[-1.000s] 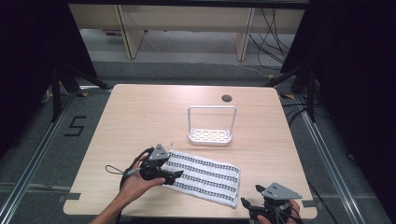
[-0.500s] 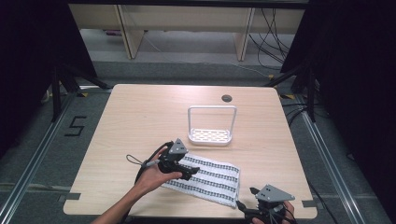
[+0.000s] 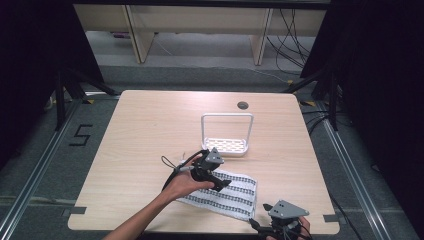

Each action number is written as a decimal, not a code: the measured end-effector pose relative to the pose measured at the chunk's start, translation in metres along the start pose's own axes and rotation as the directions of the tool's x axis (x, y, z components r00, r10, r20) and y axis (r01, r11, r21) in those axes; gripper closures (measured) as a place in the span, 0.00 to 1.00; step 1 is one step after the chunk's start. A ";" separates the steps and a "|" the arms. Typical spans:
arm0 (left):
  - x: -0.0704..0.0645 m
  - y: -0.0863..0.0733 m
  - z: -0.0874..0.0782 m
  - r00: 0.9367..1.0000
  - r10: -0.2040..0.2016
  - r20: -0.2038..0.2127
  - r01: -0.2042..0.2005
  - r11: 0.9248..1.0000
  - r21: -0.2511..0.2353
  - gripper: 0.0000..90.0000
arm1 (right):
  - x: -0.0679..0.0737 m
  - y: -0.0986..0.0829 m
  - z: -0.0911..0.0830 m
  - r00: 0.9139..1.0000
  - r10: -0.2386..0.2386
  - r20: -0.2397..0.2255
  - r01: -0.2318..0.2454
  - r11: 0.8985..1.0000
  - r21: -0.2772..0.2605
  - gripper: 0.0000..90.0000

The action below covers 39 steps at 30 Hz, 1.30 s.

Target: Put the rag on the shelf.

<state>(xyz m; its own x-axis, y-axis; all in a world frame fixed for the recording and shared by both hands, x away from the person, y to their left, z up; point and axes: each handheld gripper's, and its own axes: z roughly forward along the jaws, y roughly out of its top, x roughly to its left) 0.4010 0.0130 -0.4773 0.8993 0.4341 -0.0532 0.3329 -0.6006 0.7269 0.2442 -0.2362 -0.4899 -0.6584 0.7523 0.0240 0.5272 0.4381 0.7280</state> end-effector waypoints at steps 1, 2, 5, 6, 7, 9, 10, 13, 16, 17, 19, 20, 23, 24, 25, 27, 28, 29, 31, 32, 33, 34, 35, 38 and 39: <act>-0.002 0.003 0.005 1.000 -0.006 0.006 0.006 1.000 -0.006 0.28 | 0.002 0.000 0.000 1.000 0.020 -0.004 -0.020 1.000 0.009 0.37; -0.002 0.003 0.005 1.000 -0.006 0.006 0.006 1.000 -0.006 0.28 | 0.000 0.000 0.001 1.000 0.001 -0.002 -0.001 1.000 0.004 0.37; -0.003 0.008 0.011 1.000 -0.007 0.024 0.007 1.000 -0.013 0.29 | 0.002 0.000 0.002 1.000 0.012 -0.002 -0.012 1.000 0.013 0.37; -0.004 0.011 0.016 0.999 0.003 0.039 -0.003 1.000 -0.008 0.30 | 0.001 0.001 0.003 1.000 -0.004 -0.001 0.004 1.000 0.016 0.38; -0.005 0.013 0.019 0.999 0.011 0.043 -0.011 1.000 0.000 0.30 | 0.002 0.001 0.003 1.000 -0.002 0.000 0.002 1.000 0.016 0.38; -0.007 0.017 0.024 0.998 0.027 0.059 -0.028 1.000 0.010 0.30 | 0.004 0.000 0.006 1.000 0.002 -0.002 -0.002 1.000 0.013 0.38; -0.008 0.018 0.026 0.997 0.028 0.068 -0.029 1.000 0.009 0.30 | 0.003 0.001 0.006 1.000 -0.019 -0.002 0.019 1.000 0.014 0.38; -0.010 0.022 0.031 0.996 0.041 0.076 -0.042 0.999 0.013 0.30 | 0.005 0.001 0.007 1.000 -0.018 0.001 0.018 1.000 0.018 0.39; -0.013 0.027 0.039 0.993 0.061 0.099 -0.065 0.997 0.036 0.31 | 0.005 0.002 0.009 1.000 -0.029 -0.008 0.029 0.999 0.021 0.40; -0.014 0.029 0.044 0.992 0.074 0.107 -0.079 0.996 0.047 0.32 | 0.004 0.002 0.010 1.000 -0.028 -0.006 0.028 0.999 0.024 0.40; -0.015 0.030 0.046 0.991 0.084 0.107 -0.090 0.994 0.056 0.33 | 0.004 0.002 0.011 1.000 -0.020 -0.007 0.021 0.999 0.027 0.41; -0.016 0.032 0.048 0.990 0.092 0.103 -0.098 0.994 0.057 0.33 | 0.004 0.001 0.011 1.000 -0.030 -0.002 0.030 0.999 0.022 0.41; -0.016 0.036 0.056 0.989 0.090 0.114 -0.097 0.994 0.056 0.34 | 0.005 0.001 0.013 1.000 -0.026 0.007 0.026 0.999 0.024 0.42; -0.017 0.036 0.058 0.989 0.097 0.116 -0.105 0.993 0.058 0.35 | 0.005 0.001 0.014 1.000 -0.028 0.007 0.028 0.999 0.032 0.42; -0.017 0.037 0.060 0.987 0.101 0.121 -0.109 0.992 0.063 0.35 | 0.006 0.001 0.015 1.000 -0.030 0.005 0.030 0.999 0.035 0.43; -0.018 0.039 0.064 0.986 0.107 0.128 -0.116 0.991 0.070 0.35 | 0.007 0.001 0.016 1.000 -0.030 0.003 0.030 0.999 0.038 0.43; -0.018 0.039 0.064 0.986 0.107 0.128 -0.116 0.991 0.070 0.35 | 0.007 0.002 0.017 0.999 -0.041 0.001 0.041 0.998 0.040 0.43; -0.019 0.042 0.067 0.983 0.116 0.143 -0.128 0.989 0.072 0.35 | 0.007 0.002 0.017 0.999 -0.044 0.001 0.043 0.998 0.043 0.43; -0.020 0.043 0.069 0.982 0.123 0.146 -0.135 0.988 0.073 0.36 | 0.007 0.002 0.018 1.000 -0.029 0.008 0.029 0.999 0.046 0.44; -0.021 0.044 0.070 0.981 0.123 0.150 -0.134 0.988 0.071 0.36 | 0.007 0.002 0.018 1.000 -0.027 0.010 0.027 0.998 0.049 0.44; -0.021 0.044 0.073 0.977 0.124 0.175 -0.140 0.987 0.079 0.36 | 0.007 0.002 0.018 1.000 -0.028 0.010 0.028 0.999 0.046 0.44; -0.021 0.044 0.073 0.977 0.124 0.175 -0.140 0.987 0.079 0.36 | 0.007 0.002 0.018 1.000 -0.028 0.010 0.028 0.999 0.046 0.44; -0.020 0.044 0.076 0.977 0.117 0.177 -0.134 0.987 0.086 0.36 | 0.006 0.002 0.018 1.000 -0.024 0.010 0.024 0.999 0.043 0.44; -0.019 0.044 0.079 0.978 0.114 0.177 -0.132 0.987 0.091 0.36 | 0.006 0.002 0.018 1.000 -0.022 0.012 0.021 0.999 0.045 0.44; -0.020 0.044 0.082 0.974 0.126 0.186 -0.149 0.982 0.113 0.37 | 0.006 0.002 0.019 1.000 -0.016 0.013 0.015 0.999 0.048 0.44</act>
<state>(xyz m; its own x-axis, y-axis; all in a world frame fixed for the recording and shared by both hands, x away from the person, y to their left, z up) 0.4210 -0.0772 -0.5004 0.9710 0.2225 -0.0875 0.2254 -0.7302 0.6450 0.2514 -0.2214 -0.5013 -0.6599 0.7514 0.0039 0.5421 0.4725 0.6949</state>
